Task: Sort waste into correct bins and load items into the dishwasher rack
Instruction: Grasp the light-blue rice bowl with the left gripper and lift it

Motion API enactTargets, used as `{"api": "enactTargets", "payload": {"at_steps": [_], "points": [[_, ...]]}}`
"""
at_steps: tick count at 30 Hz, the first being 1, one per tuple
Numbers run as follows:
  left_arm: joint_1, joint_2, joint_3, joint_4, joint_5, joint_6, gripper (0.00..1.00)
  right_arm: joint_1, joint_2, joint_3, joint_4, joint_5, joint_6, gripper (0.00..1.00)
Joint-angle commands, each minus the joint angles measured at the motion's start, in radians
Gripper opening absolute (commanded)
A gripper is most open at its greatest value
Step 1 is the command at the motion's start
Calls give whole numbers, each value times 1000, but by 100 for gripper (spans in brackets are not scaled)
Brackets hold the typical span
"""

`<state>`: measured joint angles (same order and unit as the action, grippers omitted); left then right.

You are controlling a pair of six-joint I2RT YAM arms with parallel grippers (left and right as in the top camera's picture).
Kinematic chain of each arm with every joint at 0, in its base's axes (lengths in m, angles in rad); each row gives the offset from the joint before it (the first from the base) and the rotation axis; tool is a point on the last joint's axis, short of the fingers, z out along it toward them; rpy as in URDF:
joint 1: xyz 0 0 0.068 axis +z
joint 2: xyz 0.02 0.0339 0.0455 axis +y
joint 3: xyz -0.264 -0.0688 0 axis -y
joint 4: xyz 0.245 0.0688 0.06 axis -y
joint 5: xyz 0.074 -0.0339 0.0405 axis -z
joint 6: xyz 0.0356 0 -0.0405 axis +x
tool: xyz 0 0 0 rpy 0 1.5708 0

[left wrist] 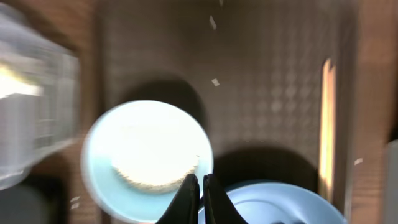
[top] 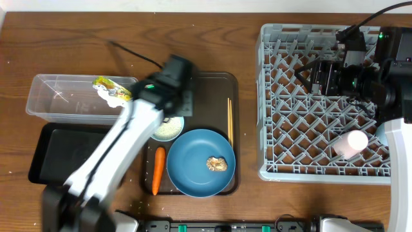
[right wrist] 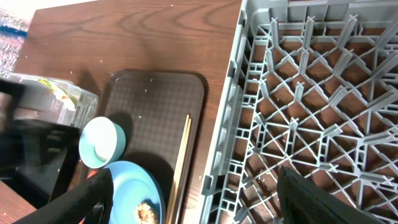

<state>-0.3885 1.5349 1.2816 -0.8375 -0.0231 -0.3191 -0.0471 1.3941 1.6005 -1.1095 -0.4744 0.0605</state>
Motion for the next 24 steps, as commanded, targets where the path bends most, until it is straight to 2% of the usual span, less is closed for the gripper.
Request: {"api": "enactTargets", "payload": {"at_steps": [1, 5, 8, 10, 13, 14, 18, 24], "points": [[103, -90, 12, -47, 46, -35, 6, 17, -1, 0, -1, 0, 6, 77], [222, -156, 12, -77, 167, -3, 6, 17, -1, 0, -1, 0, 6, 77], [224, -147, 9, -69, 240, 38, 7, 17, -1, 0, 4, 1, 6, 77], [185, -117, -10, -52, 206, 45, 8, 17, -2, 0, 13, 0, 6, 77], [114, -35, -35, -19, 105, 44, 17, 17, -1, 0, 18, 0, 6, 77], [90, 5, -36, -11, 90, 41, 24, 17, -1, 0, 18, 0, 6, 77], [20, 150, -36, 9, 72, -1, 34, 17, -2, 0, 13, 0, 6, 78], [-21, 310, -36, 42, 37, -47, 34, 17, -1, 0, 13, 0, 6, 79]]}}
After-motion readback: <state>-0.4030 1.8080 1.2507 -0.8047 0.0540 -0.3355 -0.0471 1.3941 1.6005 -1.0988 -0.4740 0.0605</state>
